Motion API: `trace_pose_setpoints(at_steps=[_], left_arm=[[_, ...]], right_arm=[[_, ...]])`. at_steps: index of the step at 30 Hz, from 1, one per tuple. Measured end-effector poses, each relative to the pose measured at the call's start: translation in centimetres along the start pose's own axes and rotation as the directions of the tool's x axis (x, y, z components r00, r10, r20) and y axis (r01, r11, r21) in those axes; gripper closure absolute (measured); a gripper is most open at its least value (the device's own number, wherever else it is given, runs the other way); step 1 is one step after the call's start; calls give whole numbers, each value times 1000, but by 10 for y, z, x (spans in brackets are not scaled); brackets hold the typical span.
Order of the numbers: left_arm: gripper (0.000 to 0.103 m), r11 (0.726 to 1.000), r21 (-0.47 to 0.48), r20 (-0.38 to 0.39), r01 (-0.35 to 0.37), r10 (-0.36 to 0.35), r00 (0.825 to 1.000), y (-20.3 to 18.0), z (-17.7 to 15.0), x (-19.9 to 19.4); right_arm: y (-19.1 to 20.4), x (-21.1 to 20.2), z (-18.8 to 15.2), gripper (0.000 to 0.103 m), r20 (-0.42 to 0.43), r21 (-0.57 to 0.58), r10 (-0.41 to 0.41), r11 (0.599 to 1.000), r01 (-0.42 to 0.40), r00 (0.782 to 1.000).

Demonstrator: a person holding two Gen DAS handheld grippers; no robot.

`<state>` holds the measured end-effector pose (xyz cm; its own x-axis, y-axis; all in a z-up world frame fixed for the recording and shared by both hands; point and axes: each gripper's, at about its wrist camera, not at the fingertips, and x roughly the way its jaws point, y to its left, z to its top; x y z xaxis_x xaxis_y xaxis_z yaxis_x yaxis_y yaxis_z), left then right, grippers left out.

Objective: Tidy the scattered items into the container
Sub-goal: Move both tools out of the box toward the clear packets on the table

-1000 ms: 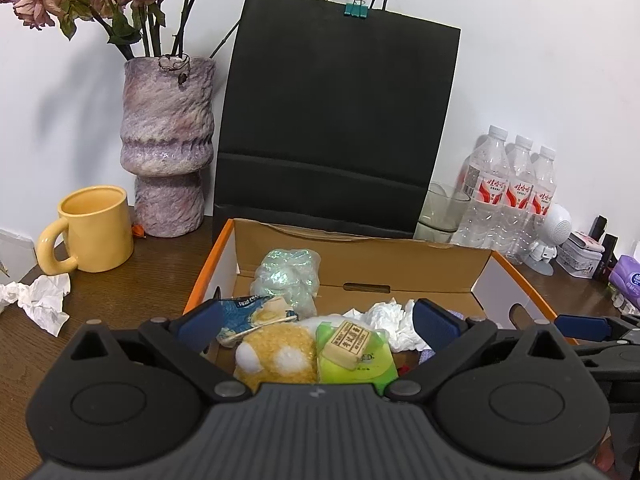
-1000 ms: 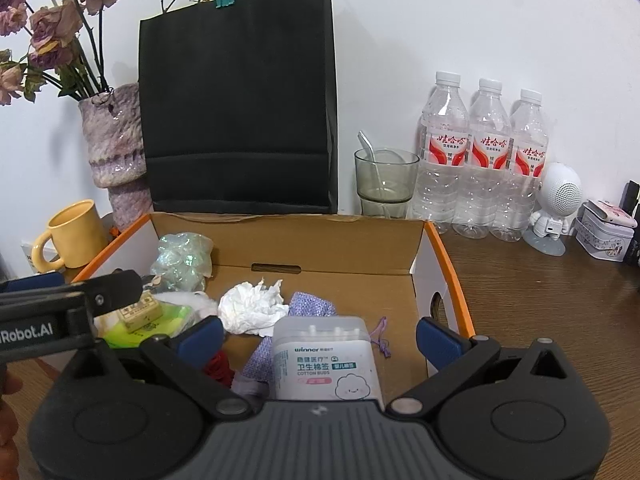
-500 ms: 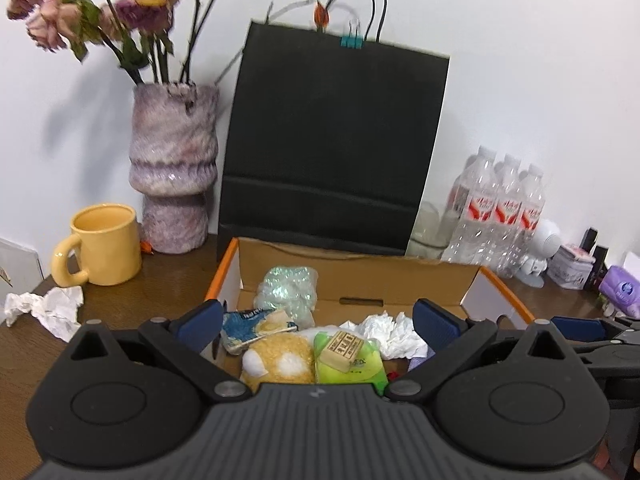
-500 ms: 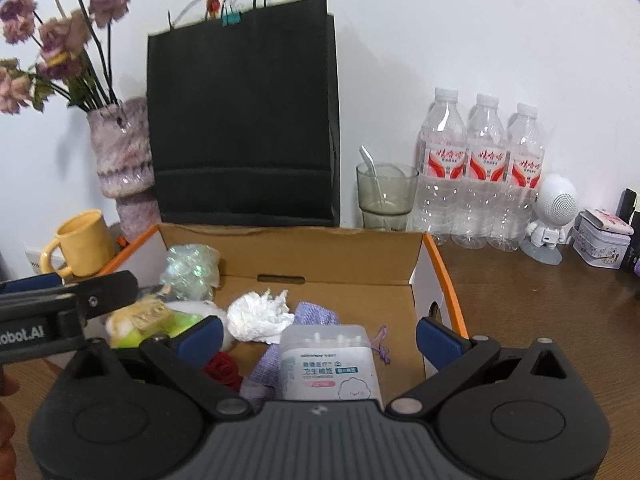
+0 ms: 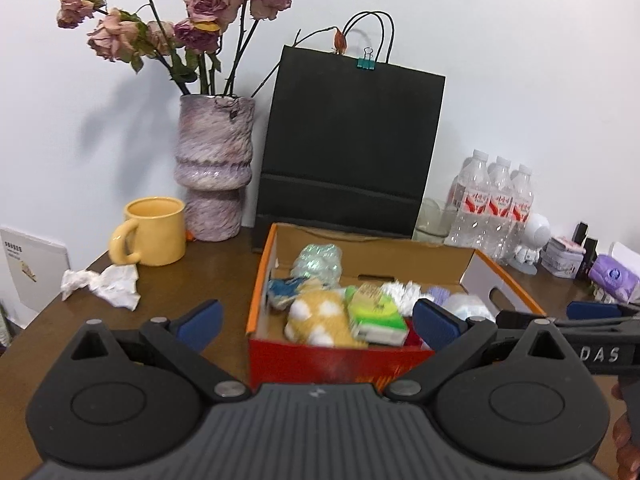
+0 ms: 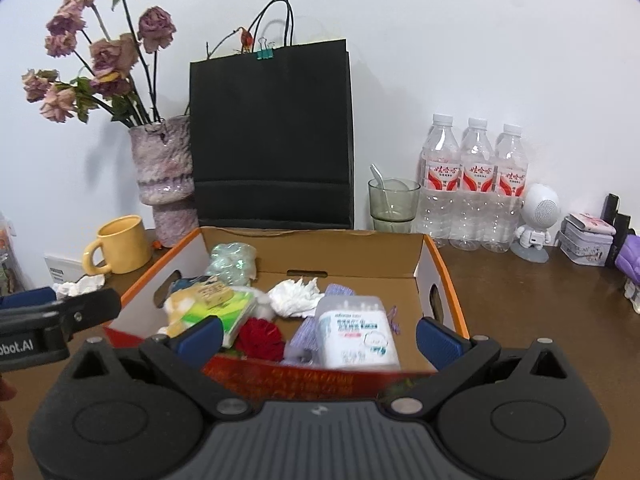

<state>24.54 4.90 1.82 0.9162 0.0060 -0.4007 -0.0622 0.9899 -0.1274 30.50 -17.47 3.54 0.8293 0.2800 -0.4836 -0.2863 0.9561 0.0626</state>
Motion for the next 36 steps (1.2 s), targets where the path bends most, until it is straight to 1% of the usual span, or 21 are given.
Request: trace_pose_setpoints(at_steps=[5,11,17,20,22,27,29,33,35,36], left_arm=[[0,1000,-1,-13,2,-2,1000,6,-20,-14],[0,1000,2,-39,-29,29,999,20,-41,-19],[0,998,-17,-88,-67,65,994,43,-53,-12],[0,996,-38,-115,-76,71,991,60,-56,-7],[0,995,-41,-122,-93,87,989,70,-57,-5],[0,991,-52,-143,-122,114,983,90,-59,-1],[0,991,-47,-148,-126,118,982,94,-59,0],[0,992,-25,-159,-126,121,980,98,-60,1],[0,992,-13,-160,-123,119,980,97,-61,2],[0,993,-9,-160,-121,118,980,97,-61,2]], right_arm=[[6,-15,-14,0,-3,-2,1,1000,-1,1000],[15,-28,-38,0,-4,-16,-3,1000,3,1000],[34,-16,-62,1,-60,-75,3,997,-8,998],[45,-5,-69,2,-88,-98,15,995,-23,996],[51,3,-72,3,-102,-103,31,994,-42,994],[65,27,-72,8,-127,-108,43,992,-57,991],[70,38,-71,15,-142,-108,41,992,-57,989],[78,56,-70,20,-169,-109,30,993,-49,985],[80,60,-69,27,-170,-112,29,993,-49,985],[81,62,-67,28,-169,-112,32,992,-51,985]])
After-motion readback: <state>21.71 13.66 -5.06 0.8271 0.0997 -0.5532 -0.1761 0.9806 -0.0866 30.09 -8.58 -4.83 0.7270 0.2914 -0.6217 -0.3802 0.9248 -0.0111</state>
